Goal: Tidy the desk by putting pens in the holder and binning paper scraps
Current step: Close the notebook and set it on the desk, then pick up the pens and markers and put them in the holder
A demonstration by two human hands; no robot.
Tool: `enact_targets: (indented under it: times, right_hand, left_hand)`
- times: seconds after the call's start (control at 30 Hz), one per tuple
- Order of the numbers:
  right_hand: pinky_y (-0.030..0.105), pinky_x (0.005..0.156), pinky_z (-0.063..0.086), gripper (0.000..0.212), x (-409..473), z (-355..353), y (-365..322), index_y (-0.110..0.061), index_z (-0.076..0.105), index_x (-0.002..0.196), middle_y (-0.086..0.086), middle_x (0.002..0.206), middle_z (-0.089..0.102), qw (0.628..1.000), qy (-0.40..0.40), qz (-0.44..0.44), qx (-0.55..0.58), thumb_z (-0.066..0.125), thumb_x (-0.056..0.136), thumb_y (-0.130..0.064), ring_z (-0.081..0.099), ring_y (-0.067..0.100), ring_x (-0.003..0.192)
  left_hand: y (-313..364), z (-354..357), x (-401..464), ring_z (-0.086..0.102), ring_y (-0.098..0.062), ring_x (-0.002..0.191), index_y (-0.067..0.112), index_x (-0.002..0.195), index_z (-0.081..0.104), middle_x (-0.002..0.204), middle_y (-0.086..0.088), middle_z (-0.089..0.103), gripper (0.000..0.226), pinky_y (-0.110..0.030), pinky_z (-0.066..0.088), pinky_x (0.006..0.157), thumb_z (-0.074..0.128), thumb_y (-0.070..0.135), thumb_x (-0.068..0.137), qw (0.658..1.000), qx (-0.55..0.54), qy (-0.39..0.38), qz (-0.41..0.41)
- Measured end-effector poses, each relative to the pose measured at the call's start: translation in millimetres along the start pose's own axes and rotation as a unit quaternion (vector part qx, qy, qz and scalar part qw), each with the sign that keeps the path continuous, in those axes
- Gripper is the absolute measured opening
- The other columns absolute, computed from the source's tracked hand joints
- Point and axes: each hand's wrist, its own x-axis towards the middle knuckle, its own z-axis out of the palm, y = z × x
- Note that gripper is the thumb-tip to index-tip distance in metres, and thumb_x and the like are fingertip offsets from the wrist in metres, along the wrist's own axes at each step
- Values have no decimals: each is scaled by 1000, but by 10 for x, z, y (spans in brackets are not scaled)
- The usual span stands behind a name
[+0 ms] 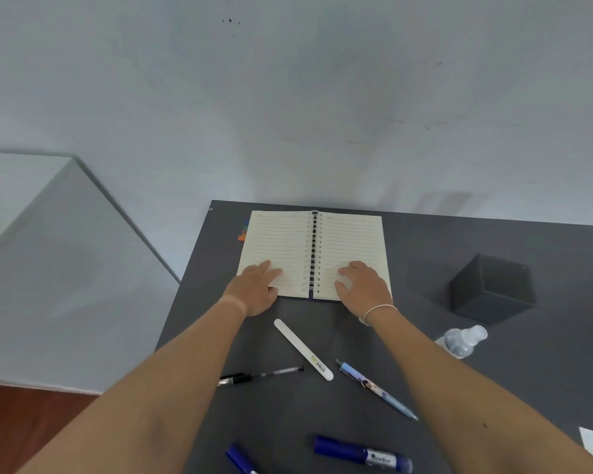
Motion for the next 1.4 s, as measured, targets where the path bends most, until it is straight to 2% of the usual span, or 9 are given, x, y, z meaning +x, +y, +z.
enact_targets:
  times: [0.1,0.3,0.5,0.67,0.73,0.87,1.0,1.17,1.4]
  right_hand:
    - [39,108,30,43,-76,-28,-1,-18,47,131,2,147,35,1000,-14,14,6,41,92,-35,34,24,133]
    - [40,102,39,36,-352,-67,-53,-15,55,122,4,135,49,999,-16,19,39,43,91,-30,46,25,121]
    - [35,87,45,23,-744,-36,-36,-16,62,95,7,112,59,1000,-4,11,25,43,82,-15,55,28,100]
    - [30,74,39,5,-1013,85,55,-21,53,78,4,100,58,999,-46,-3,-8,49,78,-25,55,24,93]
    - [29,72,38,10,-1100,129,105,-23,48,75,1,96,56,998,-60,-12,-20,53,77,-31,54,23,90]
    - [29,70,37,15,-1251,207,185,-21,49,81,1,94,53,996,-73,-26,-44,53,78,-35,49,20,84]
    - [29,70,38,11,-1344,260,183,-16,50,87,7,98,56,997,-60,-23,-38,52,81,-25,47,21,83]
    - [28,62,37,13,-1443,274,119,-19,40,81,1,82,50,997,-64,-34,-2,52,83,-26,46,19,70]
    - [32,63,36,13,-1629,355,24,-23,36,81,-1,82,49,990,-79,-117,24,48,80,-27,49,26,74]
  left_hand:
    - [-16,11,-85,15,-24,144,27,145,26,159,0,13,51,-45,27,115,35,31,95,1000,-5,-5,-6]
    - [27,101,-354,23,-24,141,25,142,33,156,0,21,48,-45,32,112,38,29,94,1000,-9,-7,22]
    - [225,186,-609,42,-17,126,25,127,54,134,5,51,44,-37,36,107,46,17,85,990,-70,7,126]
    - [432,299,-711,48,-22,112,27,116,63,122,1,60,40,-40,41,99,46,12,82,979,27,-25,199]
    - [438,331,-723,50,-24,109,26,114,63,120,-1,60,35,-41,42,95,46,16,86,974,82,-13,210]
    - [405,361,-728,51,-25,107,22,110,60,115,-4,58,26,-39,44,91,44,22,90,966,145,6,212]
    - [303,374,-763,51,-25,98,14,102,55,109,-7,54,19,-37,44,83,47,16,85,979,69,-7,193]
    - [133,366,-864,46,-25,79,16,85,41,90,-4,47,8,-34,39,71,45,12,81,987,-11,-2,163]
    - [-9,456,-1091,51,-21,84,21,89,48,94,-2,50,16,-34,44,78,55,31,79,991,16,-22,133]
